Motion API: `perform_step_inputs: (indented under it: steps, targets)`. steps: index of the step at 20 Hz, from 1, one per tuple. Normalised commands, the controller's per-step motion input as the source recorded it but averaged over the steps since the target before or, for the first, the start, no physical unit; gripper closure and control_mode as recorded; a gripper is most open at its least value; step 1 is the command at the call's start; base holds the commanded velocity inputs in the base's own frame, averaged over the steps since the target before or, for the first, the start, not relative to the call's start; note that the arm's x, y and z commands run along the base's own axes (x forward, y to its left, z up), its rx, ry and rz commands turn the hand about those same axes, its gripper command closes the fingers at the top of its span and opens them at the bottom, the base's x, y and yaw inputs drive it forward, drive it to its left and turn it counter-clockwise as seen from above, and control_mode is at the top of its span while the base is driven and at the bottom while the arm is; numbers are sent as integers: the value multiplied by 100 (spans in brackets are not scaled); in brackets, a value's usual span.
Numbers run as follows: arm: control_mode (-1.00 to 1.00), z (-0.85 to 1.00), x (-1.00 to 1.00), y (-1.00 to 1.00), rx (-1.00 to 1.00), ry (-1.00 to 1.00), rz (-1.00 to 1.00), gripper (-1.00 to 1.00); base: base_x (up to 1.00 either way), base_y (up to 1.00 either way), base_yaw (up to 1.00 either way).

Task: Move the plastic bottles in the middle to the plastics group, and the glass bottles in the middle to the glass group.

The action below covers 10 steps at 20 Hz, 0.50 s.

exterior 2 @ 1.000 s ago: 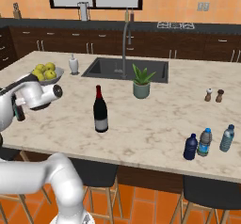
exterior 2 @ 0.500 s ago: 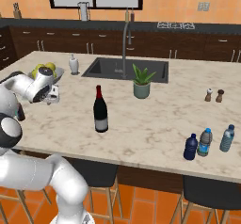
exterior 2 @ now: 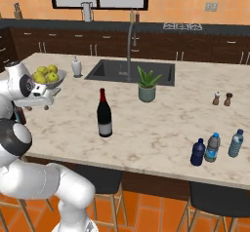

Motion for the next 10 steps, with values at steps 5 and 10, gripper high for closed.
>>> perform_step_inputs:
  steps: [5,10]
  targets:
    - [-100,-4,-6,-81,10,-2,-7,-100,0,0,0]
    - [-100,1,-11,-100,21,-8,-12,-100,0,0,0]
